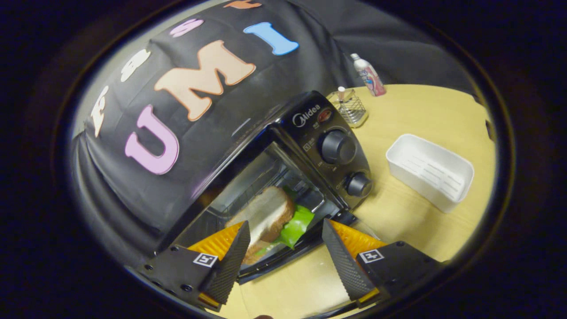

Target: Open the toaster oven, put the food inside, and close the toaster oven door.

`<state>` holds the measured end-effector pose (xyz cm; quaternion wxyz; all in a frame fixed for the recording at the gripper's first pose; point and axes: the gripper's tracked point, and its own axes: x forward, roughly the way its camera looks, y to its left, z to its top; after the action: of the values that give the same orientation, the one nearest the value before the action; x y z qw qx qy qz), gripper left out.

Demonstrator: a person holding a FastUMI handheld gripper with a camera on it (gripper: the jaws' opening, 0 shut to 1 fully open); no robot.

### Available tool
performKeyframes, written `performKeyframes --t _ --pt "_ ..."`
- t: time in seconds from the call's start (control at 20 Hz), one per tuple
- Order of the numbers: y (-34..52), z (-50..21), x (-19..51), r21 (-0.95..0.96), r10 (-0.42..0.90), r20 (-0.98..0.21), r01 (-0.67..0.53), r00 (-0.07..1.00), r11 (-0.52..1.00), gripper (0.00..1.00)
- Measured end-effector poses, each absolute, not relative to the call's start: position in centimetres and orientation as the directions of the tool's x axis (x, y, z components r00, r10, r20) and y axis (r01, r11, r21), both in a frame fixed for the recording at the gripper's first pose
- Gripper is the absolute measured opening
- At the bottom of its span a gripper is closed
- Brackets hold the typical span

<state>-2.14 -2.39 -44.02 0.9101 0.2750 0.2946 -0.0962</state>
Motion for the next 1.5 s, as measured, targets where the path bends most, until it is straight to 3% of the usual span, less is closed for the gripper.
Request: performKeyframes --t 0.45,0.9,1.5 --pt "-3.7 -42.0 -11.8 0.162 -0.026 -0.643 0.169 0.766 0.972 1.00" --pt "-5.3 -44.8 -22.9 -0.052 -0.085 -0.750 0.070 0.656 0.996 1.00" --pt "-3.2 -50.2 -24.4 -0.115 -0.045 -0.830 -0.091 0.555 0.989 1.00"
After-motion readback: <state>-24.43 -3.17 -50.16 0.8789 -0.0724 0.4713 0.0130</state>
